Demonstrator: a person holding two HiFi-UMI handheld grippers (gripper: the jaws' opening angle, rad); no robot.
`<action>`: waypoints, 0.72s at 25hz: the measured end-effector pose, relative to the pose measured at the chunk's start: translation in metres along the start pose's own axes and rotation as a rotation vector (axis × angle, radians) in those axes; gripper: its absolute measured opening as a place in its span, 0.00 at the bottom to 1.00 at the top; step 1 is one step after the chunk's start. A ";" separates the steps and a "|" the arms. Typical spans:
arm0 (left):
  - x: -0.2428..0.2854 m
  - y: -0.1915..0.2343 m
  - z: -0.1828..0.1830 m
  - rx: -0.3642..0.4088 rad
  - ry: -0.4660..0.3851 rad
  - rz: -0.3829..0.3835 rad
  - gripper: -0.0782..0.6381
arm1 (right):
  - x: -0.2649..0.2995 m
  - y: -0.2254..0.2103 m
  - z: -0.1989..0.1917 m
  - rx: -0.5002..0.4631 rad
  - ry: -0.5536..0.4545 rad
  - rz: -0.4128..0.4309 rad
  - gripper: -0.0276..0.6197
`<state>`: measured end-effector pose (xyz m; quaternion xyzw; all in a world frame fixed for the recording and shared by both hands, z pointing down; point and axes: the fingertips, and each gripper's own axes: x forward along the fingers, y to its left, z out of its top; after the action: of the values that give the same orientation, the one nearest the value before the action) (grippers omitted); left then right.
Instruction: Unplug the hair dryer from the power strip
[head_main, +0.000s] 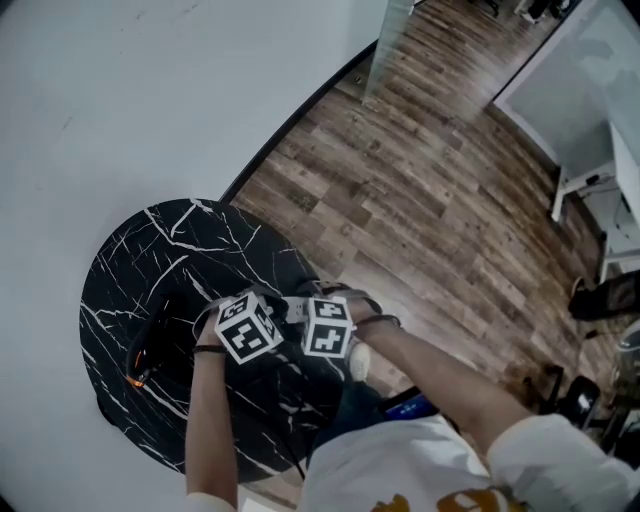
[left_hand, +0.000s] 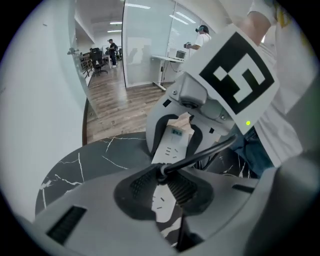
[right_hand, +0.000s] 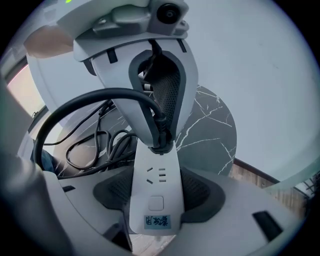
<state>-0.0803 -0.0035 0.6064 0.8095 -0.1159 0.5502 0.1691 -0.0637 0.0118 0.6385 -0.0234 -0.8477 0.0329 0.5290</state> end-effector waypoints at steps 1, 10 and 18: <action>-0.001 0.001 0.000 -0.003 -0.005 0.003 0.19 | 0.000 0.000 0.000 0.005 0.001 -0.001 0.45; 0.000 0.001 -0.001 -0.053 -0.013 0.053 0.19 | 0.002 -0.001 -0.003 0.035 0.011 -0.021 0.45; -0.001 0.002 0.000 0.010 0.013 0.181 0.19 | 0.003 -0.002 -0.003 0.059 0.013 -0.039 0.45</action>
<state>-0.0812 -0.0052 0.6055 0.7929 -0.1847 0.5690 0.1156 -0.0626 0.0100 0.6431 0.0082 -0.8431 0.0473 0.5357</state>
